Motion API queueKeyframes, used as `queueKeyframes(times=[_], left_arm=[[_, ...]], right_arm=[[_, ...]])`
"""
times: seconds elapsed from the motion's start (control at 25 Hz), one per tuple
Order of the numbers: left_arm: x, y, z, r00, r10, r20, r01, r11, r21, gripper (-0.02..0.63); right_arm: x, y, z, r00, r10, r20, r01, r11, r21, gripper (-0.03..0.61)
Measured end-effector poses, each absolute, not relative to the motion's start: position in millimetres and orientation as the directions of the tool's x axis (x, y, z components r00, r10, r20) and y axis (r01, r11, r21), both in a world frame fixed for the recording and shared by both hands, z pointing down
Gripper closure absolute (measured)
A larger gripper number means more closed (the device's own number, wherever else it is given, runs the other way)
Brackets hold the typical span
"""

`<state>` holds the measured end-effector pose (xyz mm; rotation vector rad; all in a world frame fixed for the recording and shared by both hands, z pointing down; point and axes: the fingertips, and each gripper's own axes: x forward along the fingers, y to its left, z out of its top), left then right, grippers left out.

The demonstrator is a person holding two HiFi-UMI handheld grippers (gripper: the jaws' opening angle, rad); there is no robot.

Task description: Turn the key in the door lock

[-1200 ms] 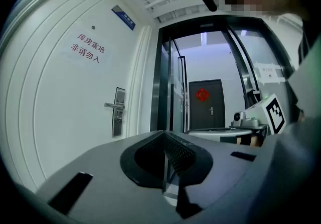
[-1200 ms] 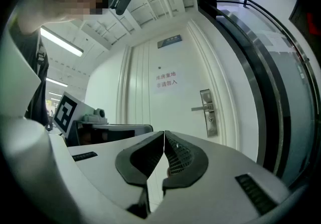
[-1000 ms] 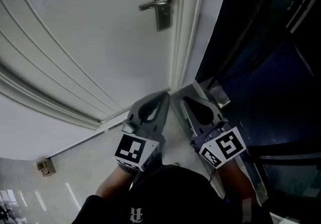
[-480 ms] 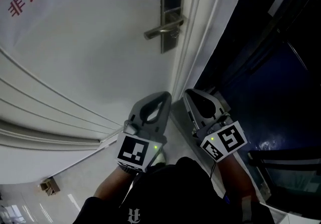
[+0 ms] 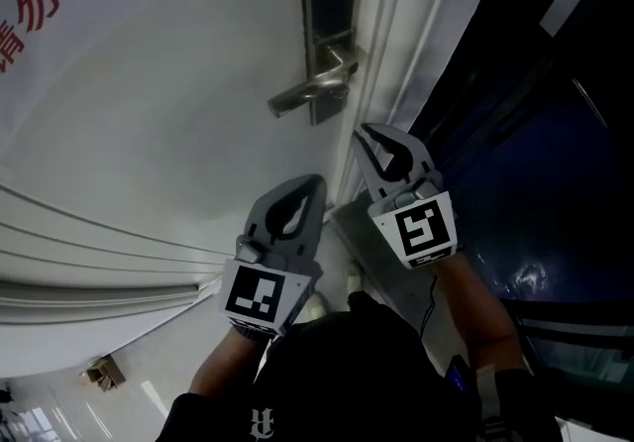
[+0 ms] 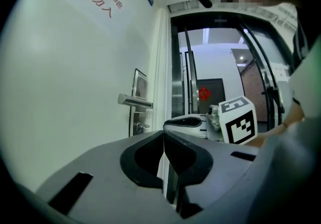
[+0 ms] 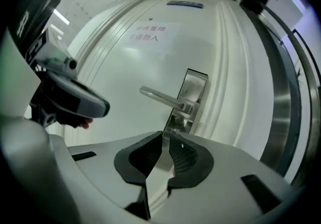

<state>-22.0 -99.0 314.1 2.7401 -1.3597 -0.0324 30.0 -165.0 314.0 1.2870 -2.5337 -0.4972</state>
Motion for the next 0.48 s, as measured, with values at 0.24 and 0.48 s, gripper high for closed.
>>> queueKeyframes(times=[0.24,0.48], left_arm=[[-25,-124,315,0.548,-0.836,0.033,-0.835,-0.545,0.072,0.606],[-27,-137,317,0.518,-0.854,0.034,-0.854,-0.515,0.081,0.606]], right_arm=[[19,-211,328,-0.521,-0.848,0.096,-0.443,0.364,0.819,0.484],[6,-232,339,-0.493,-0.868,0.051,-0.22,0.181,0.958,0.482]])
